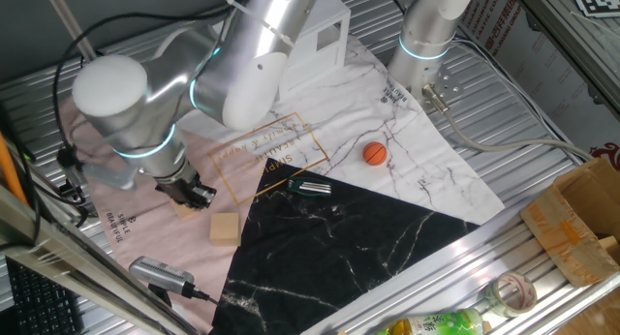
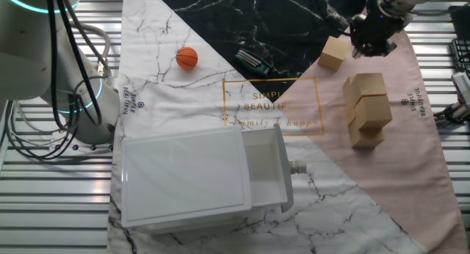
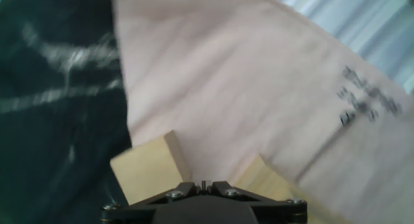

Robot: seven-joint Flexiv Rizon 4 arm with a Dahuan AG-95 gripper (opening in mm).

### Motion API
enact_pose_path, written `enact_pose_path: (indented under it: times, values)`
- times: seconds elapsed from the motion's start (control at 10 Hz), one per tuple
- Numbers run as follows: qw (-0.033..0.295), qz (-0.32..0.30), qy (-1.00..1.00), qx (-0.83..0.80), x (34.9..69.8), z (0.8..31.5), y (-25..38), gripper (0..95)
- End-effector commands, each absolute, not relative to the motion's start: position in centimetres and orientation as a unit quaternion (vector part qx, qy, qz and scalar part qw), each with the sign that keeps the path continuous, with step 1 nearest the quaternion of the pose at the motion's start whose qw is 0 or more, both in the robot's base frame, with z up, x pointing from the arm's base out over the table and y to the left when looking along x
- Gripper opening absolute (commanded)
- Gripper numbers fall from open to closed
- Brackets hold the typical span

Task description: Stack the blocks into a pyramid shape

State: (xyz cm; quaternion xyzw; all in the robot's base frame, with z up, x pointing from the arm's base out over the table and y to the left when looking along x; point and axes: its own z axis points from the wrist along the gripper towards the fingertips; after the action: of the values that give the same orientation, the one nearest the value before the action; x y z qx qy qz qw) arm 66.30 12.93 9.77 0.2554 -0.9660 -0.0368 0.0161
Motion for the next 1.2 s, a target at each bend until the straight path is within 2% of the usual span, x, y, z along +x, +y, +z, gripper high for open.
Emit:
enact_pose_path:
  times: [0.1,0.4,0.7,1.2]
  values:
    - [-0.008,-0.058,-0.998,0.007,66.3,9.7,13.1,0.0]
    - [-0.02,-0.018,-0.998,-0.055,66.3,9.6,13.3,0.0]
    - [-0.033,-0.013,-0.991,-0.128,66.1,9.8,13.4,0.0]
    - [-0.038,0.009,-0.991,-0.128,64.9,9.5,14.5,0.0]
